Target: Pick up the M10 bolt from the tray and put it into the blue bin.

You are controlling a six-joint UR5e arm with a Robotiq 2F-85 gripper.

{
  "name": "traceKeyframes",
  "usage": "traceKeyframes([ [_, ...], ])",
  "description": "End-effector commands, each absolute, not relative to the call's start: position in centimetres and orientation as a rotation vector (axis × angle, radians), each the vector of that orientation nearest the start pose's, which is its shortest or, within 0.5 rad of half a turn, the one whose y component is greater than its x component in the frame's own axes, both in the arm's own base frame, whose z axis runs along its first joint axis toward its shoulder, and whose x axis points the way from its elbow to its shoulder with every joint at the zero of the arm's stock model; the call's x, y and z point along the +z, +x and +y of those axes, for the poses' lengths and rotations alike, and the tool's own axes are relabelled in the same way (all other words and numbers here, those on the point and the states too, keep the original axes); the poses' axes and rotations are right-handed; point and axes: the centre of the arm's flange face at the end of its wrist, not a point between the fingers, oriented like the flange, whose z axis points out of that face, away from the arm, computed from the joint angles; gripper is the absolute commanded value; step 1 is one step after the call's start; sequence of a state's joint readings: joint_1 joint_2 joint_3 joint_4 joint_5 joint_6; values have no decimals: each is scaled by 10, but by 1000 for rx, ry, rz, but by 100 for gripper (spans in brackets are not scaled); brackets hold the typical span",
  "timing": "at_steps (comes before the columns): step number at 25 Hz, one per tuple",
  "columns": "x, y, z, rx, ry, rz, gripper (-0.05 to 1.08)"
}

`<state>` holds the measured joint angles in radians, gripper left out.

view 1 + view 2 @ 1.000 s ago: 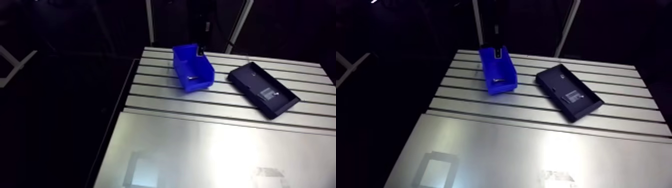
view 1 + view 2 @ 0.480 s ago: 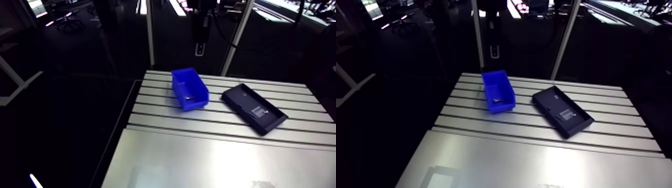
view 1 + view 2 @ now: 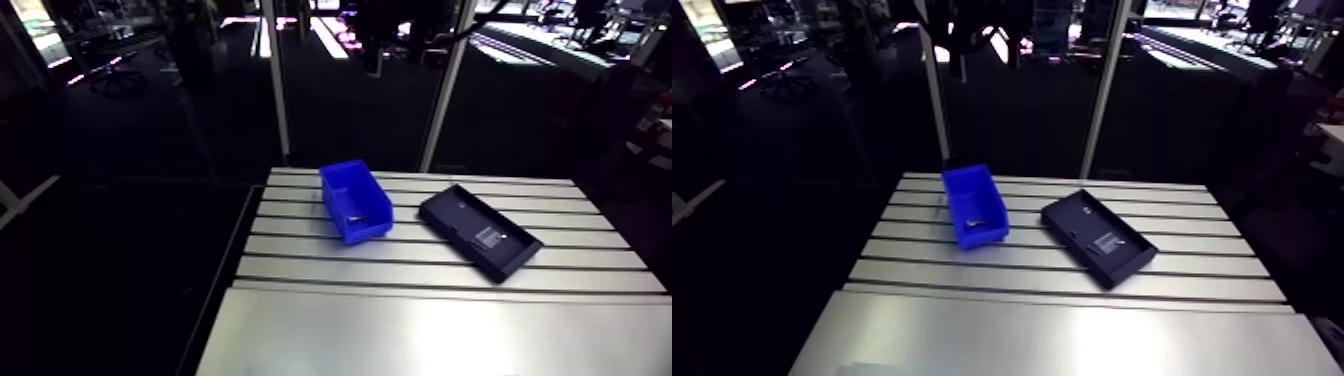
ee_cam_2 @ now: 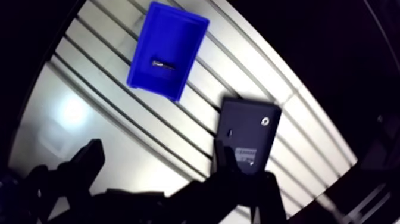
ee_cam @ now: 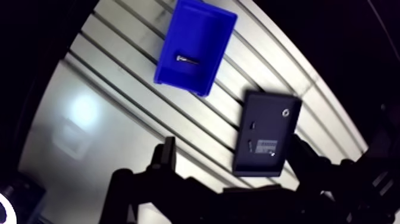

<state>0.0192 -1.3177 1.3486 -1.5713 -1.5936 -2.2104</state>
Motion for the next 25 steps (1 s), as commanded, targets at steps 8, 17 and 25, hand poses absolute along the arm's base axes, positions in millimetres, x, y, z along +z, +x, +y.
traceKeyframes([
  [8, 499, -591, -102, 50, 132, 3048, 1],
  [17, 505, -597, -94, 55, 173, 3063, 1],
  [25, 507, -598, -93, 57, 171, 3068, 1],
])
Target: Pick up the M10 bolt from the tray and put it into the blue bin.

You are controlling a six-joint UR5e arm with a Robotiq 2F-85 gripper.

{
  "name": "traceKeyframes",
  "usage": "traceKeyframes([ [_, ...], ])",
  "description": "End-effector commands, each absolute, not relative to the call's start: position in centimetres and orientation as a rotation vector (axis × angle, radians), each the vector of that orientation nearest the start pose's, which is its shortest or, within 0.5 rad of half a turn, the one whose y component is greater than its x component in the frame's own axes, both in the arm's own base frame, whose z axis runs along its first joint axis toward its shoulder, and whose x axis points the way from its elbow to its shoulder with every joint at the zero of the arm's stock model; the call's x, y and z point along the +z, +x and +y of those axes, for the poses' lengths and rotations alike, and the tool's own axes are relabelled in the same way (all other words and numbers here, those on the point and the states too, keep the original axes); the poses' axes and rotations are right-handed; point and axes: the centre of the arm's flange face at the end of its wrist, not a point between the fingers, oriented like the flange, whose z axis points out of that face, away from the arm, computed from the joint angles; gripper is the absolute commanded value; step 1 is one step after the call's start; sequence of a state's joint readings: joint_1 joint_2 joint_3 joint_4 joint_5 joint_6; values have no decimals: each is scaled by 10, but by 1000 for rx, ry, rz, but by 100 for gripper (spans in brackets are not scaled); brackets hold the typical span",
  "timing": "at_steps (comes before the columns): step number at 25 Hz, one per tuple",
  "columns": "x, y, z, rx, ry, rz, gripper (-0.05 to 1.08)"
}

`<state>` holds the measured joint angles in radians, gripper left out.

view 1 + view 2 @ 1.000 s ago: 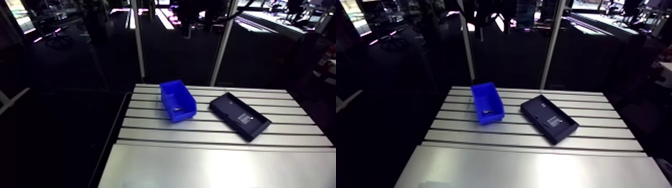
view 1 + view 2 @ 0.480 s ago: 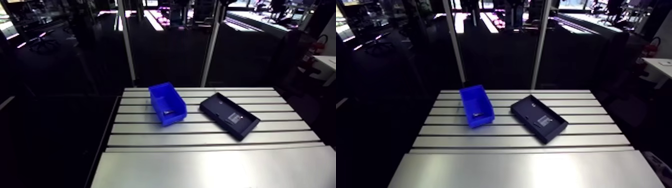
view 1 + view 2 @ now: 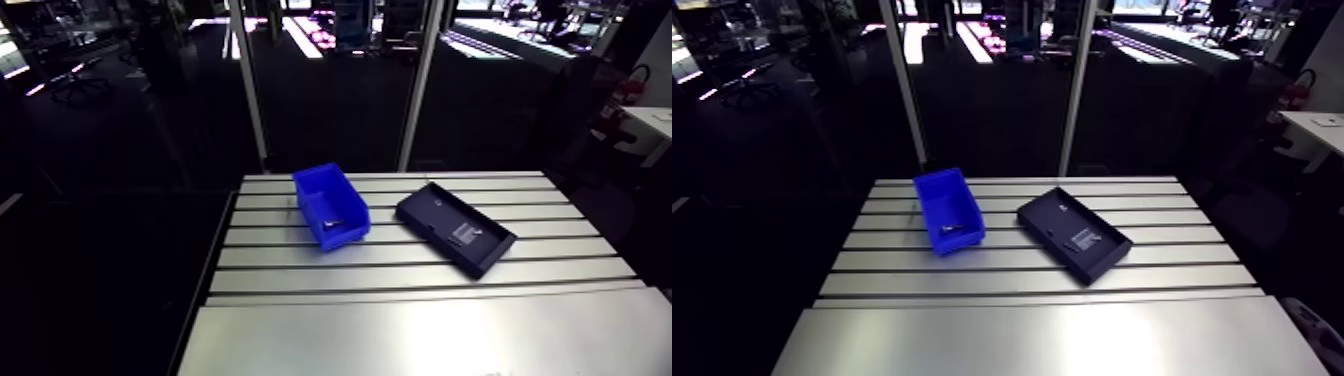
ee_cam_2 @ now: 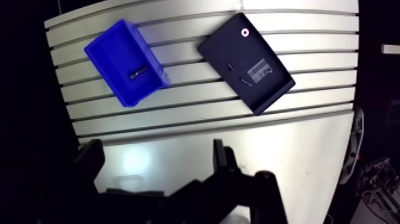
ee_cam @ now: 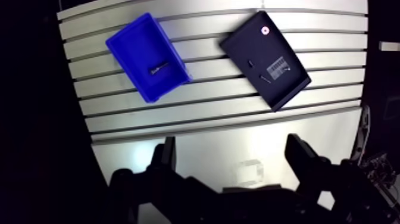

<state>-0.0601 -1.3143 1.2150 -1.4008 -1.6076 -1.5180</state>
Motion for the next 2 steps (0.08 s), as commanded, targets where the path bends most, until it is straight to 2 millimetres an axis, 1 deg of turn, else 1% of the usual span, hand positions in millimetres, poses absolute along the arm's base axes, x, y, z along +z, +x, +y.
traceKeyframes([
  [1, 508, -598, -93, 57, 169, 3069, 1],
  [2, 508, -598, -93, 57, 164, 3070, 1],
])
